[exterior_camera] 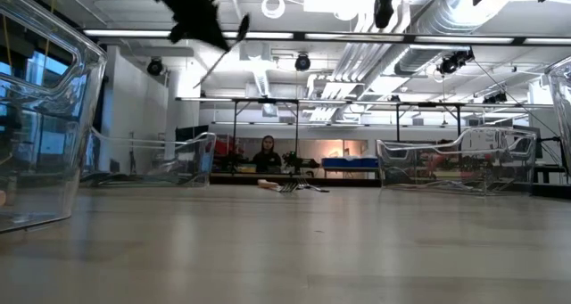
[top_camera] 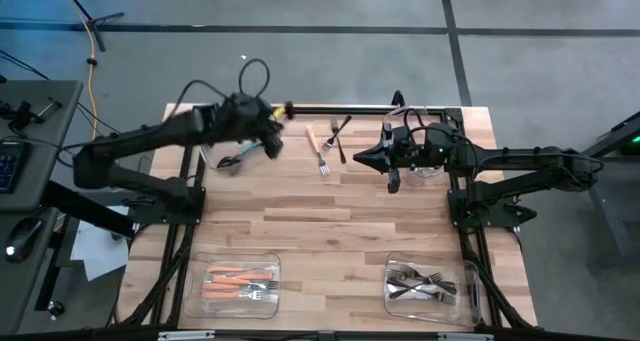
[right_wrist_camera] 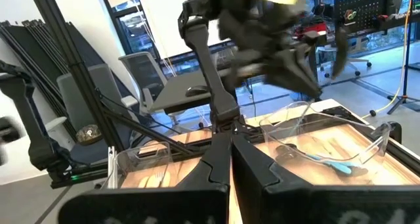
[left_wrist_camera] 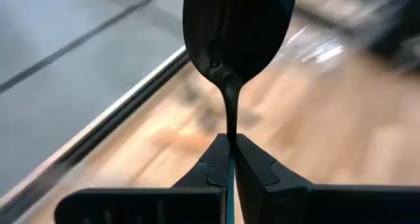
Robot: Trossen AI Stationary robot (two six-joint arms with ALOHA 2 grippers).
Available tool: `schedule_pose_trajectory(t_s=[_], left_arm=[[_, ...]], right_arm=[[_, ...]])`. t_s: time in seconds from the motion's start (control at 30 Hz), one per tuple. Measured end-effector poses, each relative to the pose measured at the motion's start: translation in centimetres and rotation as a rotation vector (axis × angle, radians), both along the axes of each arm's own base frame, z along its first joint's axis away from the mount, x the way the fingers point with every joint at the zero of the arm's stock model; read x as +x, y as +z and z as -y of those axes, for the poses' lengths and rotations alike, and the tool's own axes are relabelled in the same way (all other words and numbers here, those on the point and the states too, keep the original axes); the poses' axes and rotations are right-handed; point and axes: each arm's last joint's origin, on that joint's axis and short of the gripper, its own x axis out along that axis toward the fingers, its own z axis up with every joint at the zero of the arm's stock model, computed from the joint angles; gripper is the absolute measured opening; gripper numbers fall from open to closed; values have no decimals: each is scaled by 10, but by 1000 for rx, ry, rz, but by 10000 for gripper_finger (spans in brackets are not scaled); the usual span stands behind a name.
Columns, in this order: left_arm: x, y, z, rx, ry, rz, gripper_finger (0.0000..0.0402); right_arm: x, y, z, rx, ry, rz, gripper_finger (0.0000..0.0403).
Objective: Sort silverware by color (type)
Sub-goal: Put the blue spoon into the top left transparent bin
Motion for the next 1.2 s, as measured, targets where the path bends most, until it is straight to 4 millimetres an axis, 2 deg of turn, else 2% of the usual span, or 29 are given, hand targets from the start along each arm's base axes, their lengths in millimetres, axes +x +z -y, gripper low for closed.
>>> schedule_pose_trajectory(t_s=[0.1,0.2,0.3,0.47,0.63,1.0,1.2], left_arm=[[-20,-7,-22,-15,104,-162,0],[-41,-17,-35,-46,189,-333,0],[-54,-28,-41,-47,241,-458,0],[-63,-58,-45,-114,259,-547,0],[-67,-92,-46,-173,290,-620,0],[-61,-113,-66,-209,279,-662,0],[-57,-130,-74,-246,251,-739,0]], right_arm=[[0,0,0,0,0,-1,0],[0,0,0,0,0,-4,0],[0,-1,0,0,-1,-14,0],[0,-2,1,-36,-22,-24,0],[0,-2,1,-39,-23,-24,0],[0,-5,1,-36,-25,-45,0],[0,-5,1,-36,-25,-46,0]])
